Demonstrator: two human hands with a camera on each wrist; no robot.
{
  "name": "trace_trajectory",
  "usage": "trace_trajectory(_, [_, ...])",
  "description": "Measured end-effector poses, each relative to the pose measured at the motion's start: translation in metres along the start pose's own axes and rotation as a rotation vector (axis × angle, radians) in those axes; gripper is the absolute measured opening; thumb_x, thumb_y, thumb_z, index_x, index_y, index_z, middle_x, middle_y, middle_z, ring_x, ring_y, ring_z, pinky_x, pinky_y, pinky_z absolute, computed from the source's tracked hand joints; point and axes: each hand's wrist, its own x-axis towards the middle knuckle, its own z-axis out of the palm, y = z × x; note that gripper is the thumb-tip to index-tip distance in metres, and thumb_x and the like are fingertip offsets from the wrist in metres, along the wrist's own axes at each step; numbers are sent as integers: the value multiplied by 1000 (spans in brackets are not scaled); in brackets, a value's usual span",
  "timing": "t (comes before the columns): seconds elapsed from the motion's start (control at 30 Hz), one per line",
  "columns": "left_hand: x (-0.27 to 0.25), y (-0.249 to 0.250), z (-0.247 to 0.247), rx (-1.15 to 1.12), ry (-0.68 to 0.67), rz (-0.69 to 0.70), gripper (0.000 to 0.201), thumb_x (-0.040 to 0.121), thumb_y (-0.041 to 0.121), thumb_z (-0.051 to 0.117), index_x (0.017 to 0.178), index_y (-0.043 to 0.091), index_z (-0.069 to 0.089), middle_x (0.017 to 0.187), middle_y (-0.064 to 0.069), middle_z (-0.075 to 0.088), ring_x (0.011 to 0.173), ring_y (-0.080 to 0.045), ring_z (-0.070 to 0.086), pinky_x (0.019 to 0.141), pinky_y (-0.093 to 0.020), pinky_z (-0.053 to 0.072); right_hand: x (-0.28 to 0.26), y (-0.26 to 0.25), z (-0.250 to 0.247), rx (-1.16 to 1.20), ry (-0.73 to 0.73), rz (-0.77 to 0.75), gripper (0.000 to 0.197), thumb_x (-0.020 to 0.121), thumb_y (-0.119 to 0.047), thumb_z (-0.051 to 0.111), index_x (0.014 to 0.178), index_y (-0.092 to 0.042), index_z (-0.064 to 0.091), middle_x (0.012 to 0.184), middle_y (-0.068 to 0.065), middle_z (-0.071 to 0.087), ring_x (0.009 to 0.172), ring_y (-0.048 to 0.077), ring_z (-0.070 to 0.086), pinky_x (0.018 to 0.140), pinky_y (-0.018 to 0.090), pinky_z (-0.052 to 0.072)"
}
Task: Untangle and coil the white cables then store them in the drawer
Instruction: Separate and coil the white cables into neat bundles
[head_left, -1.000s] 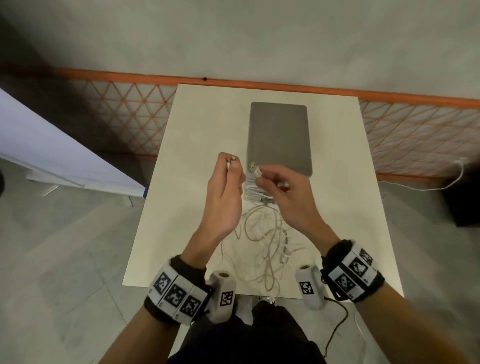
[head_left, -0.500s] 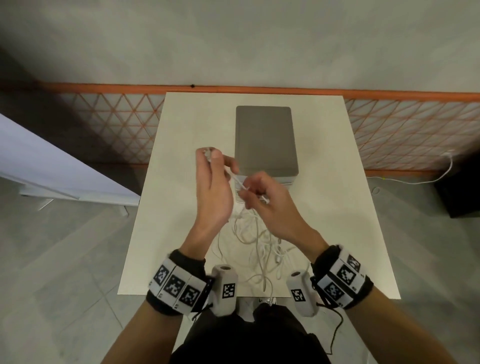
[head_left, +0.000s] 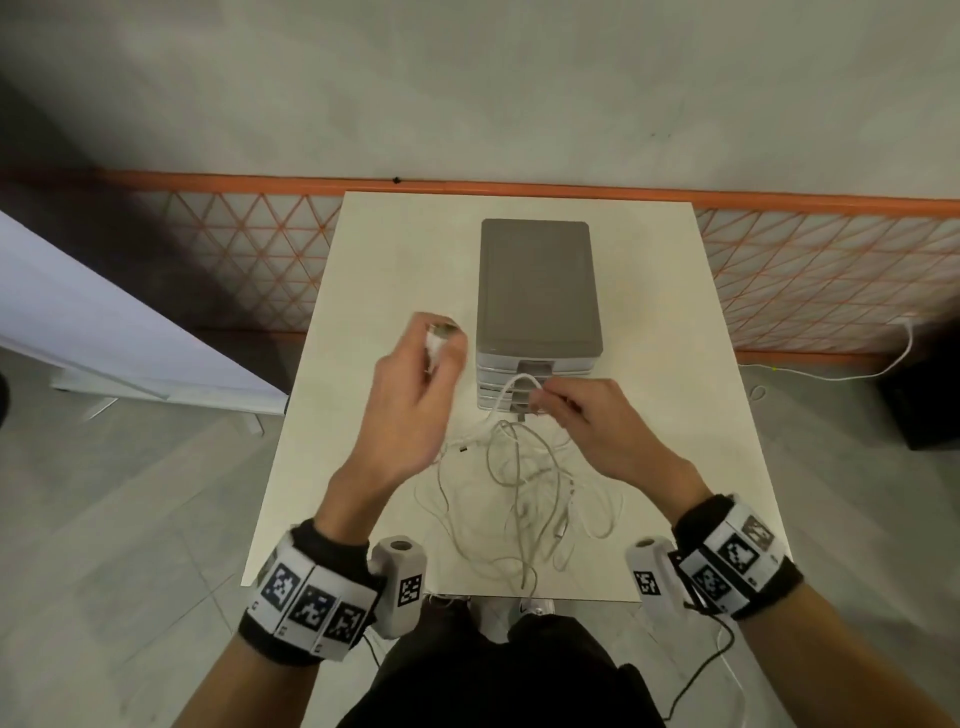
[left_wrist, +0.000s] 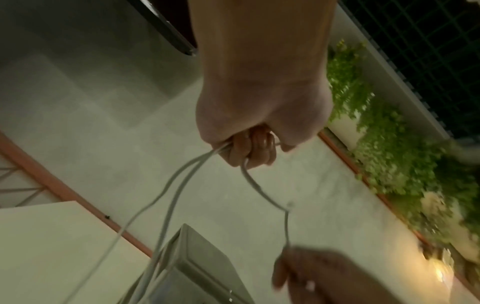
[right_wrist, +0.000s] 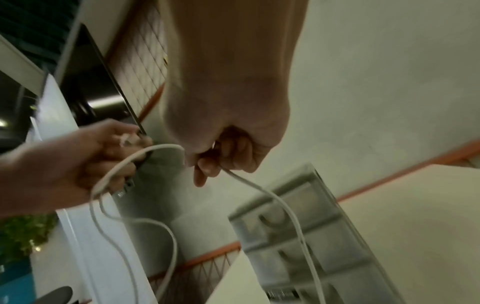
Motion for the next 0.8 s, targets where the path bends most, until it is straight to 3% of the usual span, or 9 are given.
trace_trajectory(0.07, [-4, -1, 6, 98, -161, -24, 18, 97, 43, 56, 102, 26, 58, 52, 10, 42, 45, -8, 34, 47, -28, 31, 4, -19, -10, 0, -9, -46, 35, 102, -22, 53, 68, -26, 54, 59, -21, 54, 56, 3, 50, 54, 14, 32])
trace_trajectory(0.17, [-5, 1, 12, 176, -238, -2, 20, 97, 44, 57, 95, 27, 66, 50, 8, 44, 46, -11, 38, 52, -28, 32, 8, -37, -23, 5, -15, -92, 35, 101, -27, 52, 70, -14, 59, 55, -8, 47, 52, 11, 41, 52, 18, 30])
trace_trajectory(0.33, [-9, 16, 6, -101, -98, 32, 29, 100, 22, 54, 73, 20, 63, 51, 13, 46, 47, -5, 33, 50, -19, 28, 11, -34, -17, 6, 15, -139, 31, 99, -25, 57, 74, -8, 61, 58, -9, 49, 55, 11, 44, 53, 19, 32])
trace_trajectory(0.4, [-9, 23, -3, -212, 13, 29, 31, 100, 21, 55, 70, 20, 62, 52, 4, 44, 46, -7, 32, 48, -18, 27, 10, -17, -6, 0, 8, -102, 35, 101, -26, 53, 74, -4, 57, 61, -5, 53, 57, 11, 46, 54, 23, 36])
trace_trajectory(0.47, [-9, 26, -15, -288, 112, 28, 30, 99, 23, 55, 70, 18, 61, 52, -8, 40, 45, -10, 31, 45, -21, 25, 7, 4, 5, 36, 11, -50, 33, 102, -23, 53, 76, -4, 59, 65, -6, 56, 59, 6, 49, 56, 16, 37])
trace_trajectory(0.57, [-12, 30, -29, -370, 169, 48, 31, 97, 27, 54, 69, 18, 61, 48, 14, 41, 43, -4, 32, 46, -17, 26, 2, 31, 17, 100, 45, 55, 29, 102, -19, 53, 76, -10, 61, 68, -11, 60, 60, 0, 52, 57, 11, 36])
trace_trajectory(0.63, [-16, 33, -31, -414, 175, 61, 30, 94, 31, 54, 66, 25, 63, 48, 17, 42, 42, -1, 32, 45, -15, 26, 3, 42, 24, 108, 77, 105, 30, 103, -22, 51, 77, -11, 62, 67, -10, 60, 56, 3, 52, 56, 12, 38])
trace_trajectory(0.73, [-20, 31, -31, -480, 182, 70, 30, 93, 29, 52, 65, 28, 64, 50, 19, 48, 43, 1, 35, 45, -12, 27, 14, 48, 26, 123, 132, 174, 30, 104, -24, 49, 83, -8, 63, 59, 0, 59, 45, 8, 48, 50, 25, 46])
trace_trajectory(0.8, [-21, 29, -33, -478, 168, 61, 31, 94, 28, 52, 65, 27, 64, 50, 19, 47, 43, 1, 34, 45, -12, 27, 22, 47, 21, 124, 185, 168, 28, 104, -20, 47, 84, -6, 61, 57, 2, 59, 43, 10, 53, 49, 23, 49])
